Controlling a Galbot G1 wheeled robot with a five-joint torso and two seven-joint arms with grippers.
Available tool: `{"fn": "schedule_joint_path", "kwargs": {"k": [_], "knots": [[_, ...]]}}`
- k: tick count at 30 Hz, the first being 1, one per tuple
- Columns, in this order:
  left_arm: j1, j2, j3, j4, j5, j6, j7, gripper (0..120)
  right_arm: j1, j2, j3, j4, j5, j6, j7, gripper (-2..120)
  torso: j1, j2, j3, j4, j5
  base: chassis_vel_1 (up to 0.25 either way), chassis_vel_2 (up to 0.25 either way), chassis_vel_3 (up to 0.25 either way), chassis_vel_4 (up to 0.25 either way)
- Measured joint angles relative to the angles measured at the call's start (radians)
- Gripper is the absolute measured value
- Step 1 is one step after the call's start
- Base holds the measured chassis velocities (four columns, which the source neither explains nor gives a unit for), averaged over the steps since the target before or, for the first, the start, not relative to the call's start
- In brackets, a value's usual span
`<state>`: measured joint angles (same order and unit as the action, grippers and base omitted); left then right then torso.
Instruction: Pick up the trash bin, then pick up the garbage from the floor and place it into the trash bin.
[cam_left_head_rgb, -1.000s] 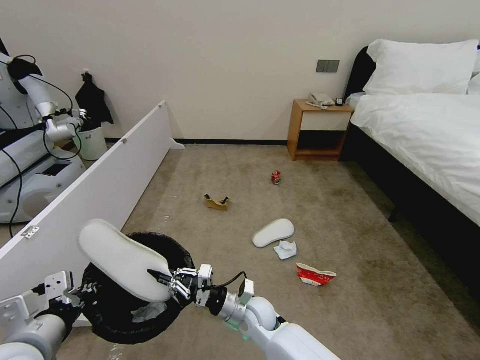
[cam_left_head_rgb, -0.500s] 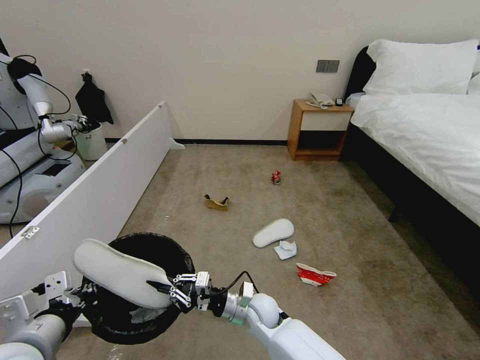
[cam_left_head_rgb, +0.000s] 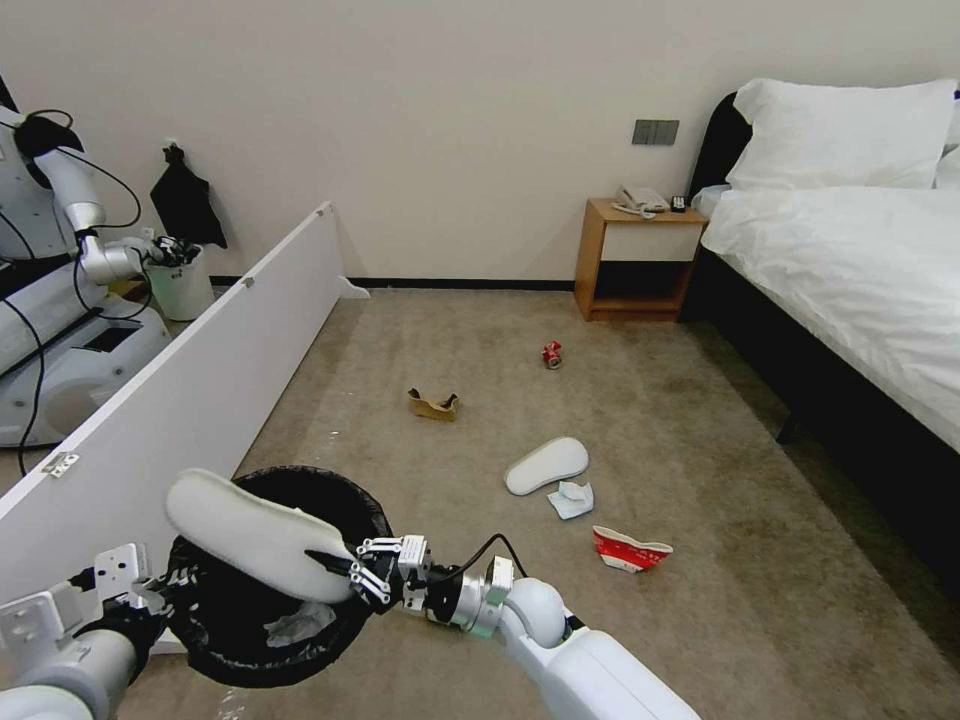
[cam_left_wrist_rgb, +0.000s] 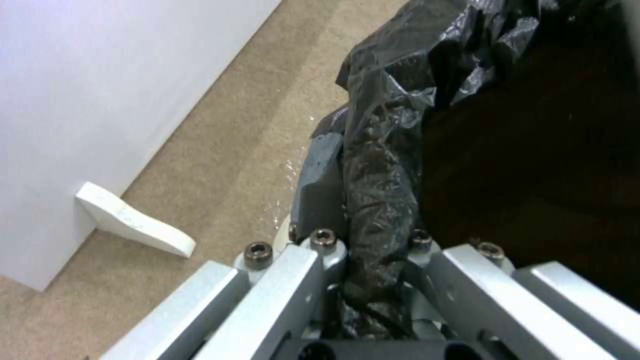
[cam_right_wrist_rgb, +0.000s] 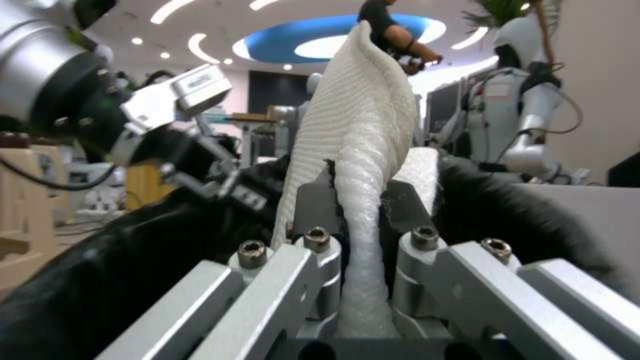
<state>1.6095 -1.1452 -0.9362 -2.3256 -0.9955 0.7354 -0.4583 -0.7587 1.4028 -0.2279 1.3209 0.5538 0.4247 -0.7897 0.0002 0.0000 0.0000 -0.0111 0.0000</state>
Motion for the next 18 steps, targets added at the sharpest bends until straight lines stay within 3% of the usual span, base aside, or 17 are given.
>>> {"fn": "schedule_joint_path", "kwargs": {"k": [18], "knots": [[0.002,-0.003,0.013,-0.005,0.003,0.000,-0.001,2,0.019,0.005,-0.002,0.013,0.006,0.006,0.049,5,0.000,0.000,0.000,0.0000,0.0000,0.000,0.000,0.000,0.000]]}}
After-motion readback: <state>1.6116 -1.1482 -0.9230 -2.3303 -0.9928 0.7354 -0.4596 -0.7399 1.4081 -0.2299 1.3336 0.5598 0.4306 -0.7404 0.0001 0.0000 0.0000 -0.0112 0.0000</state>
